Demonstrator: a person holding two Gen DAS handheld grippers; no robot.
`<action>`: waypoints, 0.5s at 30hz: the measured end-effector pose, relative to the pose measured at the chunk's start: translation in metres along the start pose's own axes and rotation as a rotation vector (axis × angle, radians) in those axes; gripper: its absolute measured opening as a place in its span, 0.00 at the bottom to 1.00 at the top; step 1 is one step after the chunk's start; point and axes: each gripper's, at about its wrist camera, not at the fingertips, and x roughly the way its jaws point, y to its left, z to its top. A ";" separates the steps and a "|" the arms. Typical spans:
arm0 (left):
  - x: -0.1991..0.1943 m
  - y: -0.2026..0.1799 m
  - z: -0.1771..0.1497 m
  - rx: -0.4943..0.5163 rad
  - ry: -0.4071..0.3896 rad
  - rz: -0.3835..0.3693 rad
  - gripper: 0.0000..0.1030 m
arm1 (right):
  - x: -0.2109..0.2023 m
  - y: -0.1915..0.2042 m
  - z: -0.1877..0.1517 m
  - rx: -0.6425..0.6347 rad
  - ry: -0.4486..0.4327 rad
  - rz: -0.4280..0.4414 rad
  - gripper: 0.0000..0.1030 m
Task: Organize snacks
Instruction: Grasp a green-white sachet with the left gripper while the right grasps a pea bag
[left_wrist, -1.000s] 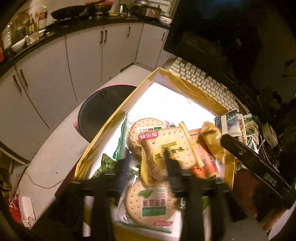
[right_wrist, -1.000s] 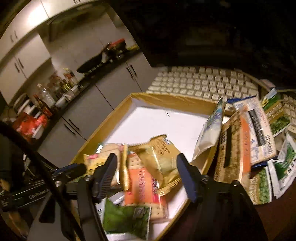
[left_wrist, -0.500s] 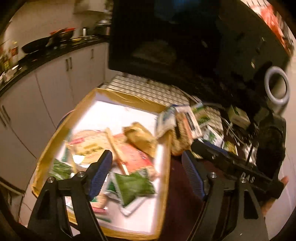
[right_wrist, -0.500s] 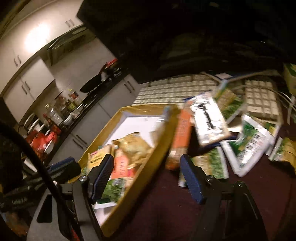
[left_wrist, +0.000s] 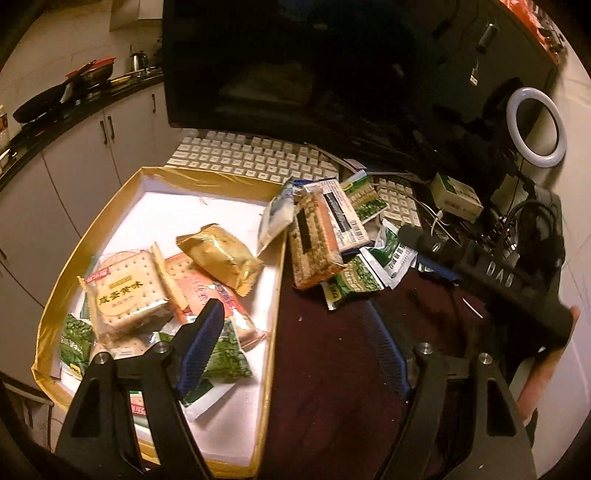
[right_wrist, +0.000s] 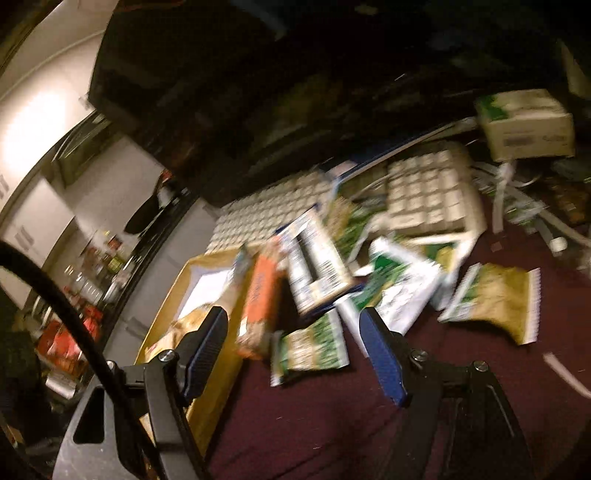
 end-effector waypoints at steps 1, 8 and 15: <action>0.002 -0.002 0.000 0.001 0.003 -0.003 0.76 | -0.002 -0.004 0.003 0.009 -0.007 -0.015 0.72; 0.011 -0.016 0.002 0.029 0.030 -0.028 0.76 | -0.017 -0.042 0.020 0.087 -0.059 -0.170 0.72; 0.016 -0.024 0.001 0.053 0.049 -0.044 0.76 | -0.021 -0.079 0.023 0.197 -0.086 -0.317 0.72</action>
